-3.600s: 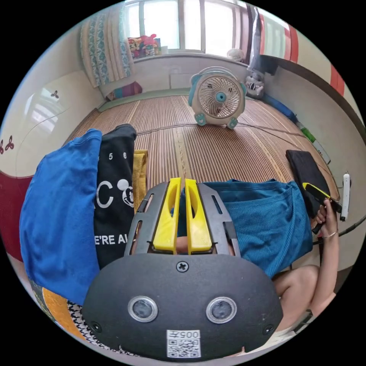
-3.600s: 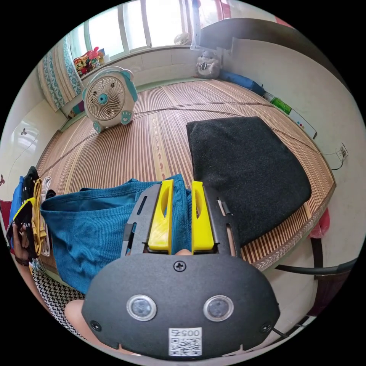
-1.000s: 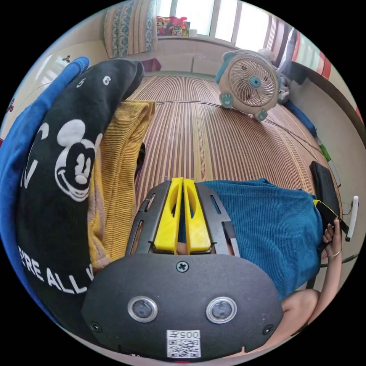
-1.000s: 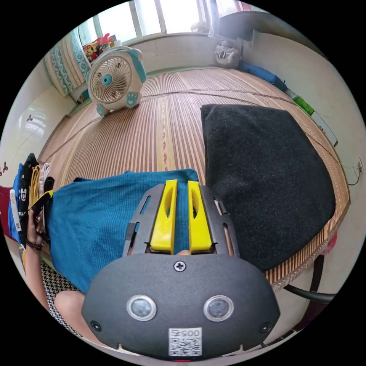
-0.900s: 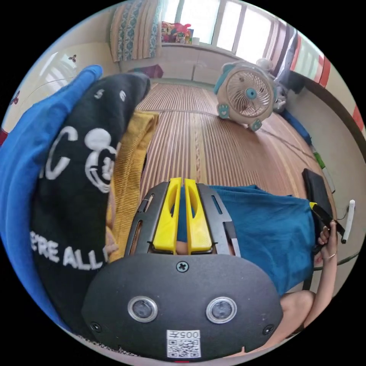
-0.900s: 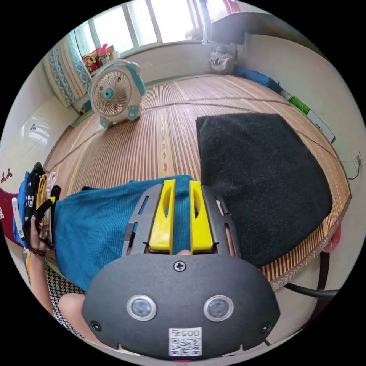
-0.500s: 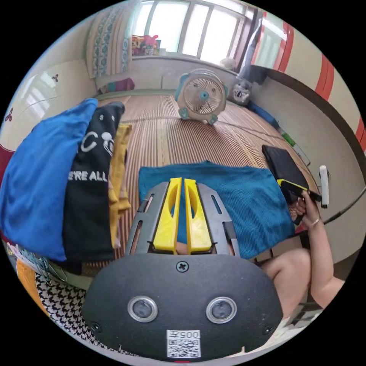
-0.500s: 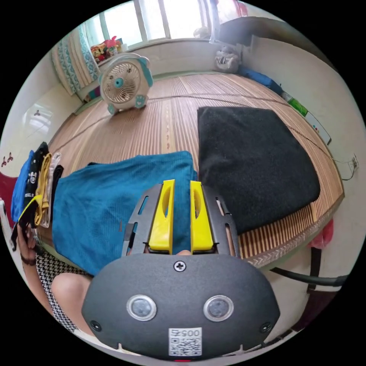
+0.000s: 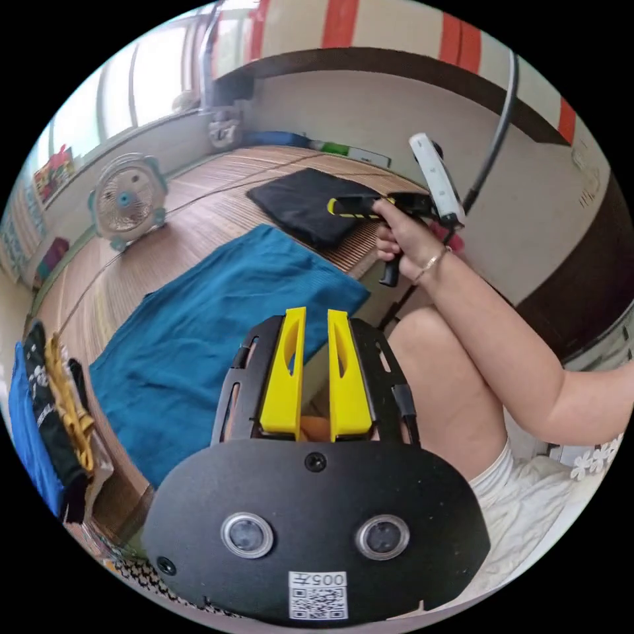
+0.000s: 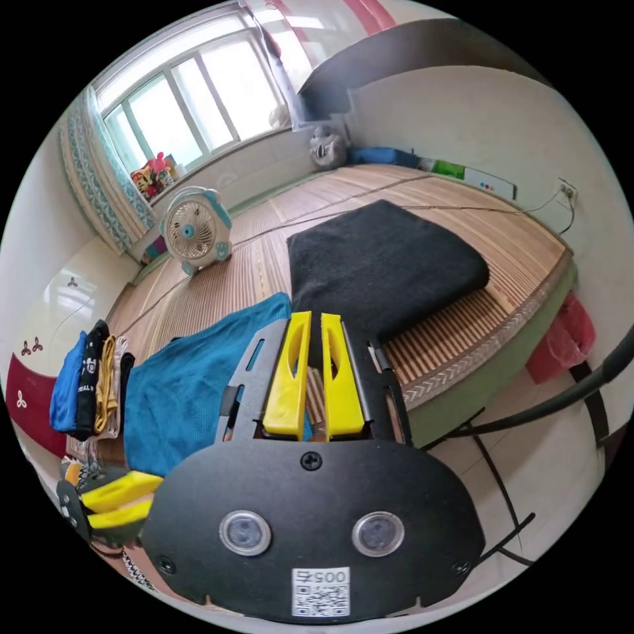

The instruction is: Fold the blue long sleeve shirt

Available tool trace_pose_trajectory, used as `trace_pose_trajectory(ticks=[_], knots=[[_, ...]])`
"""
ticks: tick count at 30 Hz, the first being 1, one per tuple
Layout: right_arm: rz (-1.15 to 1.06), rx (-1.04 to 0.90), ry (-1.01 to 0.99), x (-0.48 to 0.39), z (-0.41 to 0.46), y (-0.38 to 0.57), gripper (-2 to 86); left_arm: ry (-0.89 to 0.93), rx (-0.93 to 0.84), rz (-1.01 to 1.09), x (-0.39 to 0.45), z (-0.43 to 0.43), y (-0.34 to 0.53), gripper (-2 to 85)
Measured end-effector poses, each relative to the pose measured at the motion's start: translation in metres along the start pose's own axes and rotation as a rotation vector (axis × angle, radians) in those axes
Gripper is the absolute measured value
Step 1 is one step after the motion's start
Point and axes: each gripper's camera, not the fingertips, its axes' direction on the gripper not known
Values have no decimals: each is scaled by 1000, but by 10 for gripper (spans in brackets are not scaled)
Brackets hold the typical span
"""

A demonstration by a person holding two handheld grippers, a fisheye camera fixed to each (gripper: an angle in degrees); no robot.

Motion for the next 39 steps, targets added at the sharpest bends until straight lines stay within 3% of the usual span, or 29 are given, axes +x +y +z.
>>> trace_pose_trajectory(ticks=[8, 19, 28, 35, 39], knots=[[24, -4, 74, 54, 4, 5, 30, 32, -68, 124, 64, 79, -36, 89], [30, 14, 15, 80, 16, -7, 48, -283, -92, 313, 131, 148, -44, 72], [-162, 2, -180, 63, 32, -26, 44, -174, 51, 355, 115, 76, -35, 35], [-154, -312, -457, 52, 99, -64, 105, -171, 150, 405, 88, 27, -22, 29], [-62, -406, -492, 54, 125, -83, 121, -128, 250, 310, 65, 10, -9, 25]])
